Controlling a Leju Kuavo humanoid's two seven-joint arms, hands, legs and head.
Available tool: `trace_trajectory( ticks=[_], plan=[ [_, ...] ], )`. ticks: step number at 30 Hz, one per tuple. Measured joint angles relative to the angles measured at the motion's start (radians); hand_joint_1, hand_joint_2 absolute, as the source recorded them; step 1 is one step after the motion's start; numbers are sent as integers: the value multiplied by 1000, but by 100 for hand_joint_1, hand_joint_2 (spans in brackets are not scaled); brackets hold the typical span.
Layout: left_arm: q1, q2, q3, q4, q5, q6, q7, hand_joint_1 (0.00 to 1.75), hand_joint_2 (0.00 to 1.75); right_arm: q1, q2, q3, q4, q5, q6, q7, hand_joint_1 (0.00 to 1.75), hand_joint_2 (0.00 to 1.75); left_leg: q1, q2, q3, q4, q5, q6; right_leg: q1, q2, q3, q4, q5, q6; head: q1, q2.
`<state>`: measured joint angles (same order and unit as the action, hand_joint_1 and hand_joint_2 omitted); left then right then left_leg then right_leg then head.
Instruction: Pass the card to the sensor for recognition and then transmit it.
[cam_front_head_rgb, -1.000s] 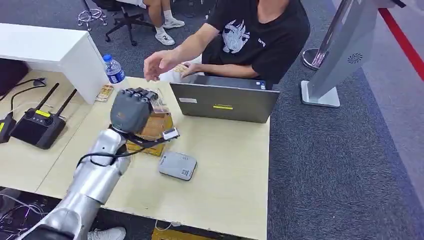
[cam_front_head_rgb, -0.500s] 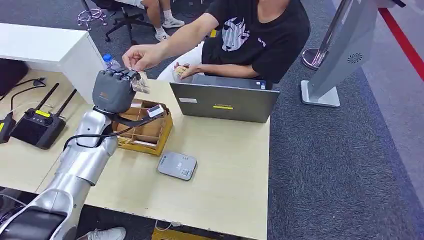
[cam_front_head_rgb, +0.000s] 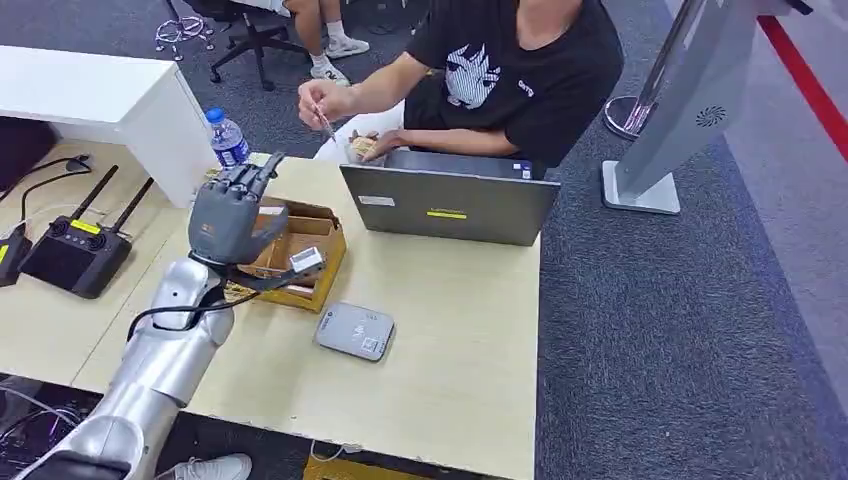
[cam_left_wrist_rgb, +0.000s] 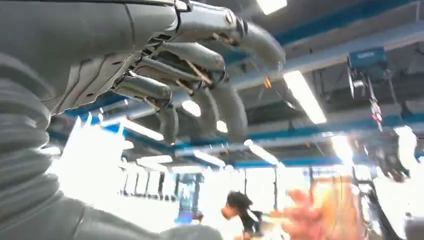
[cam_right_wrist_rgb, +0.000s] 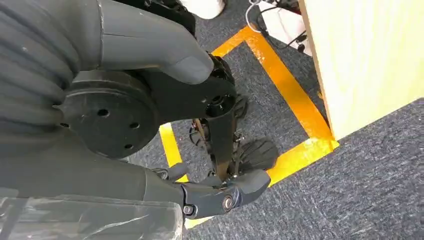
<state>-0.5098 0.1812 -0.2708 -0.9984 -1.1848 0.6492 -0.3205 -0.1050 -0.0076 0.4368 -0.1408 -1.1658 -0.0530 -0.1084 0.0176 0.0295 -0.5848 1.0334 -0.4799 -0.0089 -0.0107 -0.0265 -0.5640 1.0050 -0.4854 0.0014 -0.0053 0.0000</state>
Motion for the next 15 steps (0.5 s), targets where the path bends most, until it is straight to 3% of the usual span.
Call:
trace_trajectory(
  ticks=[3,5,7,15],
  plan=[
    [90,12,0,-71,30,-51,-12,0,175,9,0,0,0,-18,0,-6,0,175,0,1,0,0,0,0,0,0,0,0,0,0,0,0],
    [145,32,0,-114,82,-139,-27,0,175,13,0,-3,0,-27,0,-8,0,175,0,1,0,0,0,0,0,0,0,0,0,0,0,0],
    [187,51,0,-139,100,-180,-30,0,175,15,0,-5,0,-29,0,-10,0,175,0,1,0,0,0,0,0,0,-1,0,0,0,0,0],
    [274,145,0,-161,75,-240,-8,0,175,20,-3,-13,0,-43,0,-11,0,175,0,1,0,-1,0,0,0,0,-1,0,0,0,0,0]
  ],
)
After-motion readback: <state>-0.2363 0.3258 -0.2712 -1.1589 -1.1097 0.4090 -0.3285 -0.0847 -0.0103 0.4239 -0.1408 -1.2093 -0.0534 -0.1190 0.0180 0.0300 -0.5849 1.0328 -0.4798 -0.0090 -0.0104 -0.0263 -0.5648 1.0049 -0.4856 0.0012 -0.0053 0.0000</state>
